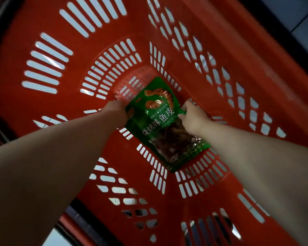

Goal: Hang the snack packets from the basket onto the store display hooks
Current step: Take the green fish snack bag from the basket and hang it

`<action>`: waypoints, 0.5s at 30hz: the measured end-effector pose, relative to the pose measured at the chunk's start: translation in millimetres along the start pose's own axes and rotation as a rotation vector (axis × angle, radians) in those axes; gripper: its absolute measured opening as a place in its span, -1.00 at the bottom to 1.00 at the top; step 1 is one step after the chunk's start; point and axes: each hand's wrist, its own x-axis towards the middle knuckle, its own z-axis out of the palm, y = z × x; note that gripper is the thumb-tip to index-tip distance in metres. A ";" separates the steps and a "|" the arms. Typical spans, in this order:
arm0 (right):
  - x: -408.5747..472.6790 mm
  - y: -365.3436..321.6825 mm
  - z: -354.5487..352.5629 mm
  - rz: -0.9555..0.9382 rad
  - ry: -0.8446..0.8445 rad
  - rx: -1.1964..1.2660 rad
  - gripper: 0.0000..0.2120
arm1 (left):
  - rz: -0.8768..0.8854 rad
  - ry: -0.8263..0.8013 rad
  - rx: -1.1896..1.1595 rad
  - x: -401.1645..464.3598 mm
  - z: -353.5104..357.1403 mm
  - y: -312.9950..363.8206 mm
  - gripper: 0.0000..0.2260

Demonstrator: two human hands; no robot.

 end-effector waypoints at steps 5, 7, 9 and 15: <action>-33.6 4.3 -5.7 -0.022 0.019 0.303 -0.89 | -0.137 0.078 -0.376 -12.2 -5.1 1.1 -0.86; -54.4 5.5 -8.0 -0.030 0.024 0.479 -0.90 | -0.229 0.022 -0.671 -21.4 -7.1 4.6 -0.86; -72.2 5.8 -14.3 -0.004 0.016 0.605 -0.82 | -0.227 -0.141 -0.764 -33.9 -6.1 8.1 -0.92; -99.5 7.0 -29.8 0.170 -0.007 0.878 -0.73 | -0.068 -0.311 -0.722 -73.0 -14.8 13.0 -0.85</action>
